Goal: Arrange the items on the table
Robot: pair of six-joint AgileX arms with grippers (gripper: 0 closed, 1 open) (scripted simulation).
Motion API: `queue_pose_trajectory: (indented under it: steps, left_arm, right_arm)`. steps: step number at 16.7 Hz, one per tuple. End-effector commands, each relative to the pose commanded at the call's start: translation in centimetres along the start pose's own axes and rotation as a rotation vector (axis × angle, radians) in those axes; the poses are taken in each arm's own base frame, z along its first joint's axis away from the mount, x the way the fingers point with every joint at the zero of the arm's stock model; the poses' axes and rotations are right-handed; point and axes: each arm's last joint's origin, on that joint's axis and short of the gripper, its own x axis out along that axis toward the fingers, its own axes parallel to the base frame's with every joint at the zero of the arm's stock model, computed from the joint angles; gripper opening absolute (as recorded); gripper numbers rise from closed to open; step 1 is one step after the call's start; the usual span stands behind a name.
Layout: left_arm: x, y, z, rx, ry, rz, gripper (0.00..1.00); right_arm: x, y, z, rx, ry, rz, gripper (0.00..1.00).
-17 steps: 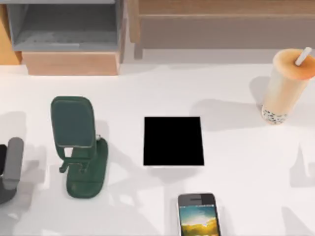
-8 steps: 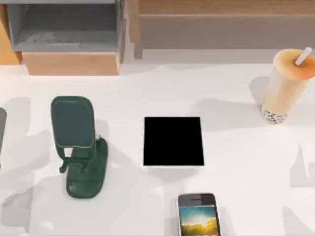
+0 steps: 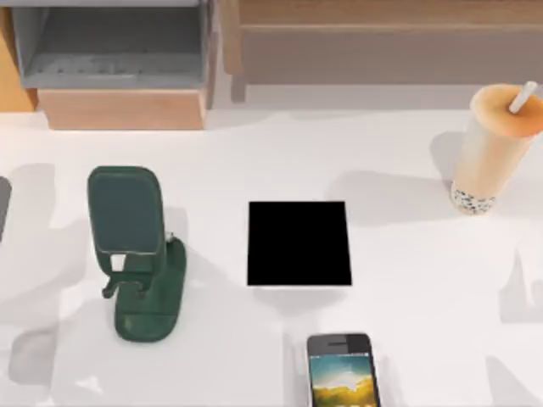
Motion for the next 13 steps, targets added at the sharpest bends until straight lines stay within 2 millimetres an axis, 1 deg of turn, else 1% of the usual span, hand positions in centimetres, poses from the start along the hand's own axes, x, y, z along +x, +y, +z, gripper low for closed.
queue_pose_trajectory:
  steps: [2, 4, 6, 7, 9, 10, 11, 12, 13]
  left_arm:
    - [-1.2, 1.3, 0.5, 0.089, 0.013, 0.027, 0.0]
    - [-2.9, 3.3, 1.4, 0.225, 0.031, 0.067, 0.0]
    - [-4.9, 5.9, 3.1, 0.398, 0.052, 0.12, 0.0]
    - [-5.8, 7.3, 4.4, 0.495, 0.062, 0.147, 0.0]
    - [-6.9, 9.9, 7.8, 0.702, 0.077, 0.192, 0.0]
    - [-7.0, 11.1, 9.9, 0.808, 0.079, 0.206, 0.0]
    - [-6.7, 12.0, 12.3, 0.912, 0.078, 0.213, 0.0]
    - [-6.0, 12.7, 14.9, 1.013, 0.072, 0.211, 0.0]
    - [-4.8, 13.1, 17.6, 1.112, 0.062, 0.2, 0.0]
  right_arm:
    - [0.0, 0.0, 0.0, 0.0, 0.0, 0.0, 1.0]
    - [0.0, 0.0, 0.0, 0.0, 0.0, 0.0, 1.0]
    - [0.0, 0.0, 0.0, 0.0, 0.0, 0.0, 1.0]
    - [0.0, 0.0, 0.0, 0.0, 0.0, 0.0, 1.0]
    - [0.0, 0.0, 0.0, 0.0, 0.0, 0.0, 1.0]
    - [0.0, 0.0, 0.0, 0.0, 0.0, 0.0, 1.0]
    - [0.0, 0.0, 0.0, 0.0, 0.0, 0.0, 1.0]
    - [0.0, 0.0, 0.0, 0.0, 0.0, 0.0, 1.0]
    - [0.0, 0.0, 0.0, 0.0, 0.0, 0.0, 1.0]
